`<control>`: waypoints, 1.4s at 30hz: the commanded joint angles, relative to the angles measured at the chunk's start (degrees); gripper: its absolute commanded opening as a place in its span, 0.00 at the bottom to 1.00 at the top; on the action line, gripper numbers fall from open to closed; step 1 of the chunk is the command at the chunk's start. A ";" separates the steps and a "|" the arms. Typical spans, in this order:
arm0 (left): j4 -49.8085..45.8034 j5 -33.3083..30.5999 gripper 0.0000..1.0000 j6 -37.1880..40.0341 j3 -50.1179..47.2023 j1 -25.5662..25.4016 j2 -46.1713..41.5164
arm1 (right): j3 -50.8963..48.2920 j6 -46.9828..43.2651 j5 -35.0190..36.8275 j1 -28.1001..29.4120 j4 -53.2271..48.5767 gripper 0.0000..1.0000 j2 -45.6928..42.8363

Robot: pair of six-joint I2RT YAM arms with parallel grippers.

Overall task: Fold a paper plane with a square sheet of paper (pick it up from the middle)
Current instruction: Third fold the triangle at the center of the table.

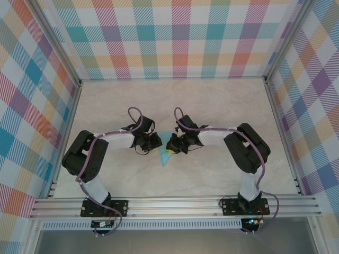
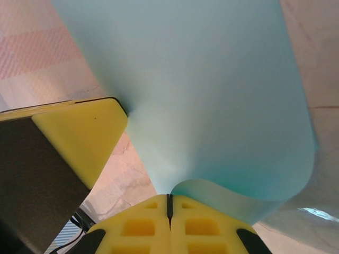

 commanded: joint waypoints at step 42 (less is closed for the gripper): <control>-1.78 -0.43 0.12 1.53 1.49 0.63 1.76 | 3.71 -4.23 -2.09 0.46 -0.39 0.02 4.39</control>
